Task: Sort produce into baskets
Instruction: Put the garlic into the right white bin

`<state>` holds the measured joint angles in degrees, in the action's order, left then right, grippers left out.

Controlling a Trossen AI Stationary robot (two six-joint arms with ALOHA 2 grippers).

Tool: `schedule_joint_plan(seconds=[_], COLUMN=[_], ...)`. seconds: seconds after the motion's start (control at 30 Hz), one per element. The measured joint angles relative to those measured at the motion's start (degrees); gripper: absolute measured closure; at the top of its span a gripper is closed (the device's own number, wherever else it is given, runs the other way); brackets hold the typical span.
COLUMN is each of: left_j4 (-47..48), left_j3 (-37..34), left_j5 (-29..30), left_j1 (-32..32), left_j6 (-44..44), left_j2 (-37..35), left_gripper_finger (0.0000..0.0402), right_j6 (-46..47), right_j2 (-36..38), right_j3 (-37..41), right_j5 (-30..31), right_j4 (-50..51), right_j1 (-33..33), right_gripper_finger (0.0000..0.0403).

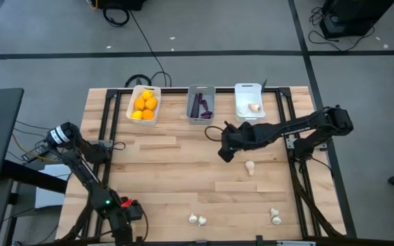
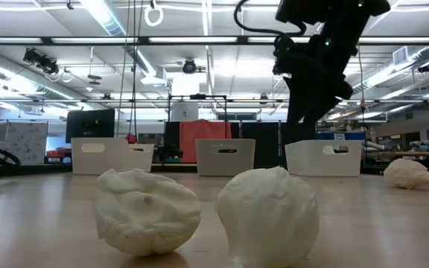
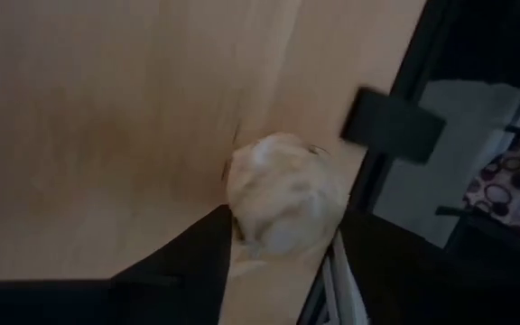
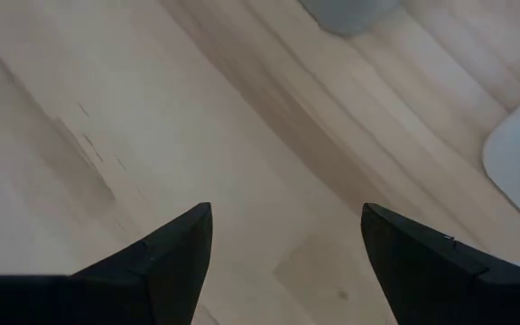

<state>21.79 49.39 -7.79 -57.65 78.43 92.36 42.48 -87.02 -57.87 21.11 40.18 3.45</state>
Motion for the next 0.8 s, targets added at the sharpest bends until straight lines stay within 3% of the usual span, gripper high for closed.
schedule_joint_plan(seconds=[0.17,0.37,0.57,0.8], left_j4=[-1.9,-5.2,-12.0,-19.5], left_j3=[0.0,0.0,0.0,0.0], left_j5=[2.8,6.0,8.9,9.4], left_j1=[1.1,3.2,7.6,15.9], left_j6=[-0.1,-0.2,-2.0,-13.7], left_j2=[0.0,0.0,-0.1,-0.2], left_gripper_finger=[0.0252,0.0332,0.0338,0.0336], right_j6=[0.0,-0.1,-4.0,-2.3], right_j2=[0.0,0.0,0.0,0.0], right_j3=[0.0,0.0,0.0,0.0], right_j5=[1.8,-1.3,-14.1,-32.7], right_j4=[-2.9,-5.2,-15.8,-32.4], right_j1=[1.1,1.1,1.2,3.1], right_gripper_finger=[0.0111,0.0113,0.0114,0.0114])
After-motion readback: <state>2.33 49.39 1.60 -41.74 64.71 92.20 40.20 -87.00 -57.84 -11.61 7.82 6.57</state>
